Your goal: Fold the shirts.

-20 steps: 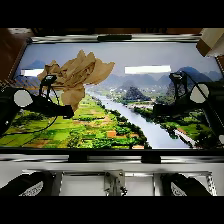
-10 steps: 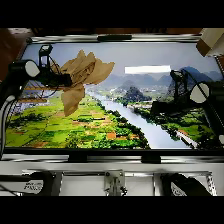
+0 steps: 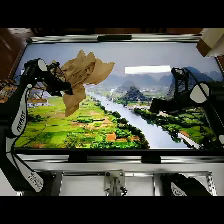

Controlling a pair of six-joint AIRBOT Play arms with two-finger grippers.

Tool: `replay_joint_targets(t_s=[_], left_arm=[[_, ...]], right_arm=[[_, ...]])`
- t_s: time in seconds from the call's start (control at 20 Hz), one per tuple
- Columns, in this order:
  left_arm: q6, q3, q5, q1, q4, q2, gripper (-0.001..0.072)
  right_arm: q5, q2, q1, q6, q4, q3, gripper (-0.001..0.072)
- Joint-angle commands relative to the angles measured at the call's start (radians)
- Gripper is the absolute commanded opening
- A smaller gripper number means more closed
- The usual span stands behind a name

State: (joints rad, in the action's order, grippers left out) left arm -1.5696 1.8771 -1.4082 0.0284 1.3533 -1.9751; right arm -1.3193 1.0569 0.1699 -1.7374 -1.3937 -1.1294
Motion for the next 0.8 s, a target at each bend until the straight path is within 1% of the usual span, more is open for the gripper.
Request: replay_joint_targets(t_s=[0.0,0.05,0.1,0.15,0.2,0.25,0.35,0.45,0.55,0.7,0.75], left_arm=[[-0.018,0.010,-0.045,0.014,-0.125,-0.048,0.0551],[-0.024,0.010,-0.044,0.017,-0.180,-0.053,0.0245],[-0.005,0.010,-0.040,0.021,-0.271,-0.051,0.0053],[0.031,0.016,-0.025,0.026,-0.368,-0.042,0.0049],[0.073,0.029,0.002,0.037,-0.433,-0.023,0.0048],[0.100,0.047,0.039,0.060,-0.462,0.011,0.0047],[0.111,0.080,0.099,0.134,-0.489,0.100,0.0047],[0.112,0.085,0.109,0.253,-0.502,0.178,0.0048],[0.110,0.085,0.109,0.402,-0.502,0.206,0.0048],[0.097,0.084,0.139,0.639,-0.501,0.182,0.0048],[0.070,0.084,0.170,0.708,-0.501,0.169,0.0048]], right_arm=[[0.018,-0.001,0.000,0.000,0.001,0.000,0.0655],[0.018,-0.001,0.000,0.000,0.001,0.000,0.0655],[0.018,-0.001,0.000,0.002,0.001,0.000,0.0655],[0.018,-0.002,0.000,0.007,0.001,0.000,0.0654],[0.019,-0.002,0.000,0.008,0.001,0.000,0.0654],[0.019,-0.006,0.000,0.008,-0.003,-0.001,0.0654],[0.018,-0.027,0.000,0.016,-0.050,-0.026,0.0654],[0.018,-0.064,-0.001,0.009,-0.169,-0.087,0.0655],[0.008,-0.114,-0.001,-0.010,-0.328,-0.176,0.0654],[-0.012,-0.193,-0.001,-0.066,-0.562,-0.331,0.0655],[-0.012,-0.217,-0.001,-0.094,-0.614,-0.370,0.0654]])
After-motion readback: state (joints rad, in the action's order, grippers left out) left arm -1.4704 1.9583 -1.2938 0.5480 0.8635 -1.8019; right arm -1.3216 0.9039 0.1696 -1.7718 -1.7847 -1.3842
